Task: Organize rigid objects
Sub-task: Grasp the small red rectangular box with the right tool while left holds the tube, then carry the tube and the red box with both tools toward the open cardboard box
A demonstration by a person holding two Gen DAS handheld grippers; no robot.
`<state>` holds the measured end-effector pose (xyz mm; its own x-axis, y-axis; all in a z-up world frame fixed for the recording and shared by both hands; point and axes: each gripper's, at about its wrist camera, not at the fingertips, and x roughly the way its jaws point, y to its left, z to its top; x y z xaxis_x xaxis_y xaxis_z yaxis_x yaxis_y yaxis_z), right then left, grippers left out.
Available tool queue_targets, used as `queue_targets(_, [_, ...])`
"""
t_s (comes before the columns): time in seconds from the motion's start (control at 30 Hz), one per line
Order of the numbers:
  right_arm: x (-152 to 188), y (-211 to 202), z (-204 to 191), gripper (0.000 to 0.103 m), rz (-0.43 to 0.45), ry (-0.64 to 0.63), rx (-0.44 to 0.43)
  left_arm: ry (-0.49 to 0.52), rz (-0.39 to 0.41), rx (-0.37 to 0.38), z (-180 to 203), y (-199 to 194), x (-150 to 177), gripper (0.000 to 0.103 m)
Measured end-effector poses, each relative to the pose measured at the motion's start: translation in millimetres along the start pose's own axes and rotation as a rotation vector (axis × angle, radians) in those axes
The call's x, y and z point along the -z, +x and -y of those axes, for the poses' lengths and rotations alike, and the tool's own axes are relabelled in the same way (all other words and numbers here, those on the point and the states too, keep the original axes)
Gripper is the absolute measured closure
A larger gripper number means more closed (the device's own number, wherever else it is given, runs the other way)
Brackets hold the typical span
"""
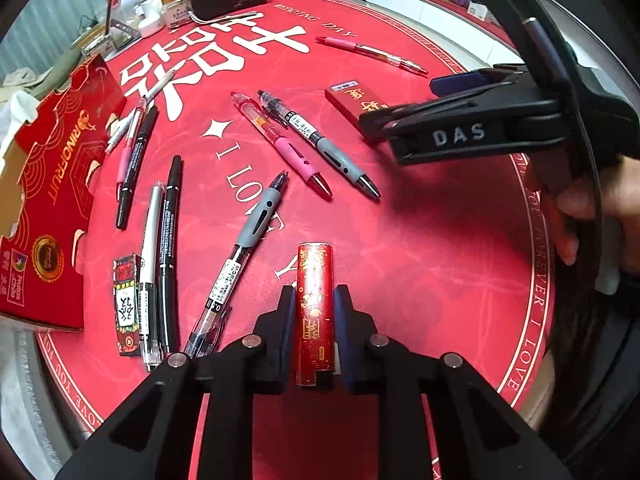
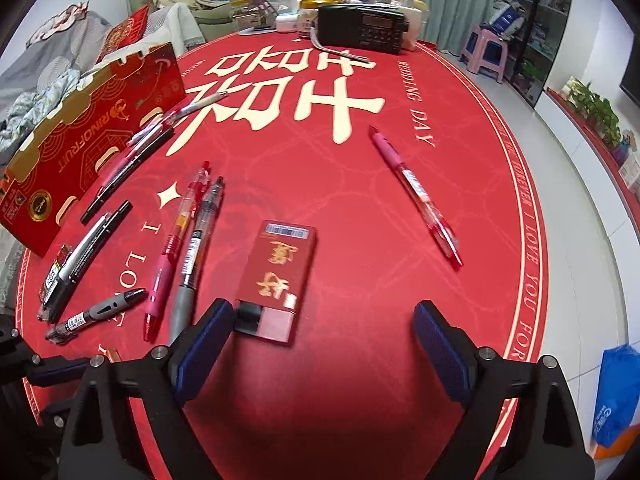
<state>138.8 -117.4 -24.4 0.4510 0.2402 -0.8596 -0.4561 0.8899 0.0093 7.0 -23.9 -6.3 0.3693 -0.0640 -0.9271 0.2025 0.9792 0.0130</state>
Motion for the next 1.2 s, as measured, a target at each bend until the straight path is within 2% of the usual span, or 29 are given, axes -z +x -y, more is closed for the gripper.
queue_targets(0.07, [-0.5, 3.1, -3.8, 0.011, -0.009, -0.008, -0.009, -0.037, 0.009, 0.004, -3.3, -0.3, 0.2, 0.082])
queue_targets(0.1, [-0.1, 5.4, -5.2, 0.016, -0.015, -0.012, -0.013, -0.048, 0.013, 0.001, -4.4, -0.9, 1.1, 0.082])
queue_targets(0.23, [-6.4, 9.8, -7.1, 0.025, -0.013, -0.009, -0.009, -0.102, 0.027, -0.029, -2.9, -1.0, 0.9, 0.082])
queue_targets(0.3, [-10.5, 10.5, -7.2, 0.037, -0.018, -0.007, -0.009, -0.113, 0.033, -0.034, -3.5, -0.4, 1.4, 0.082])
queue_targets(0.47, [-25.4, 16.2, -18.3, 0.053, -0.039, -0.03, -0.013, -0.135, 0.056, -0.045, -7.7, 1.1, 0.3, 0.081])
queue_targets(0.53, [-30.1, 16.7, -25.4, 0.067, -0.051, -0.053, -0.025, -0.148, 0.059, -0.045, -8.8, 1.7, -1.3, 0.08])
queue_targets(0.83, [-4.6, 3.0, -27.5, 0.067, -0.055, -0.065, -0.043, -0.181, 0.04, -0.07, -15.2, 2.9, -2.8, 0.08])
queue_targets(1.2, [19.9, -12.2, -9.8, 0.067, -0.048, 0.012, -0.089, -0.218, 0.049, -0.086, -17.1, 3.3, -1.1, 0.082])
